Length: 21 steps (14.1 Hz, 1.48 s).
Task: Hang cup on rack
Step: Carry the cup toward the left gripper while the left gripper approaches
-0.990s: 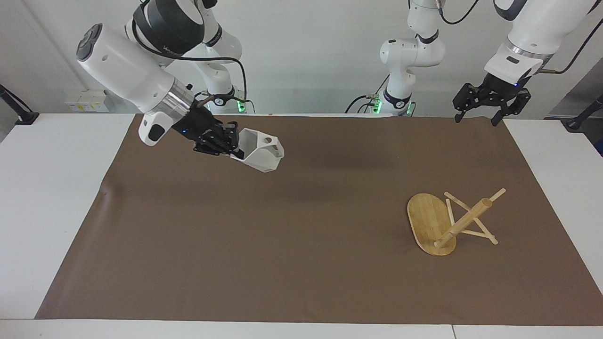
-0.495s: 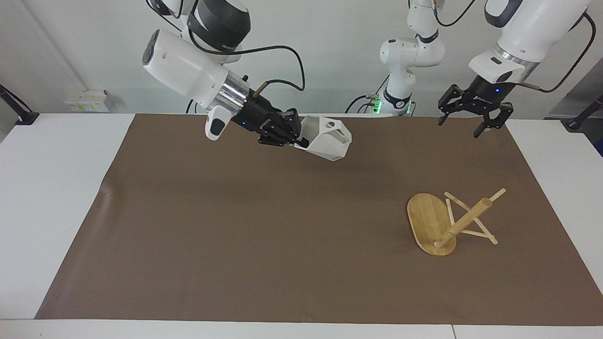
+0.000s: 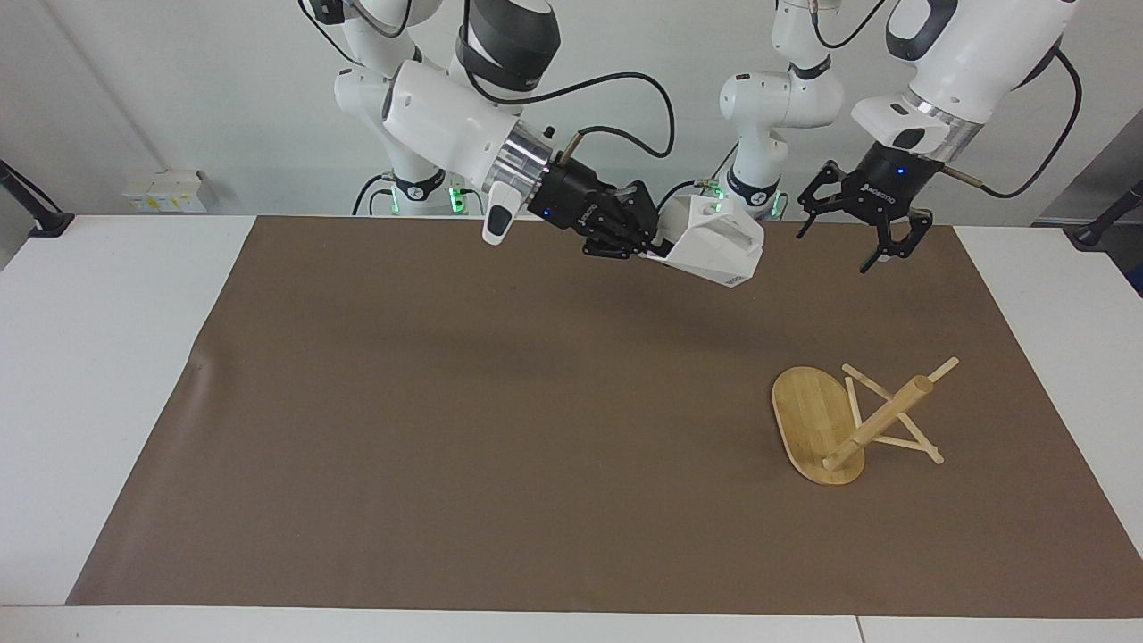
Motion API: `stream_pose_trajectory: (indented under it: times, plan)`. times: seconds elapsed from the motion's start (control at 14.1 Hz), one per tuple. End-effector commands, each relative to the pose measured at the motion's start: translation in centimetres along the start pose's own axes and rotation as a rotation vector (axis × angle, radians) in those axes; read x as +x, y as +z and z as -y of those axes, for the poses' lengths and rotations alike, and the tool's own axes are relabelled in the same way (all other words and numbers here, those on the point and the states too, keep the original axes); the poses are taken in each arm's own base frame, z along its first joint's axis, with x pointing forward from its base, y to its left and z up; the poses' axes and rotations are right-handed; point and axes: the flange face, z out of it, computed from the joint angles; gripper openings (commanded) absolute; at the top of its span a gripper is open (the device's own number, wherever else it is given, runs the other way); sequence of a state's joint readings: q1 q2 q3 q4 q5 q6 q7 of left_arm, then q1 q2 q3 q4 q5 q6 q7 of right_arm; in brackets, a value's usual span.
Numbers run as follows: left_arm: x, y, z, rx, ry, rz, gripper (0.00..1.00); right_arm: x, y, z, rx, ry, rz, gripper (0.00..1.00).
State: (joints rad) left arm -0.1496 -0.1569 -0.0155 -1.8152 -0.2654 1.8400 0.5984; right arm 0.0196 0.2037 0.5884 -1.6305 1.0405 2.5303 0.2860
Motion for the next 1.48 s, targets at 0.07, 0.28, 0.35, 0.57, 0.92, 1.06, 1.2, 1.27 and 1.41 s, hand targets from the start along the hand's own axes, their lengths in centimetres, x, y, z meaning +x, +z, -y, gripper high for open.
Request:
stream_pose_trajectory:
  times: [0.07, 0.28, 0.35, 0.57, 0.92, 1.06, 1.2, 1.27, 1.41]
  plan:
    - [-0.5, -0.1, -1.0, -0.033, 0.216, -0.044, 1.0, -1.6, 0.4, -0.1, 0.014, -0.035, 0.012, 0.0]
    - [-0.7, -0.3, -0.9, -0.059, 0.331, -0.05, 1.0, -3.0, 1.8, -0.9, 0.003, -0.096, 0.064, 0.0]
    - [-0.7, -0.3, -0.9, -0.058, 0.383, -0.051, 1.0, -3.3, 2.2, -1.2, -0.004, -0.127, 0.093, 0.0]
    - [-0.8, -0.8, -0.2, -0.045, 0.492, -0.064, 1.0, -3.8, 2.4, -1.7, -0.019, -0.2, 0.203, 0.0]
    - [-0.4, -0.5, -1.2, -0.071, 0.561, -0.074, 1.0, -3.8, 2.4, -1.8, -0.02, -0.204, 0.209, 0.0]
    - [0.1, -0.2, -2.3, -0.081, 0.589, -0.076, 1.0, -3.8, 2.3, -1.7, -0.021, -0.204, 0.207, 0.0]
    - [0.4, 0.1, -3.1, -0.087, 0.607, -0.076, 1.0, -3.8, 2.3, -1.7, -0.021, -0.204, 0.206, 0.0]
    - [0.7, 0.1, -3.5, -0.092, 0.615, -0.084, 1.0, -3.8, 2.4, -1.7, -0.021, -0.205, 0.207, 0.0]
    - [0.9, 0.1, -4.0, -0.118, 0.606, -0.116, 1.0, -3.7, 2.3, -1.8, -0.021, -0.204, 0.203, 0.0]
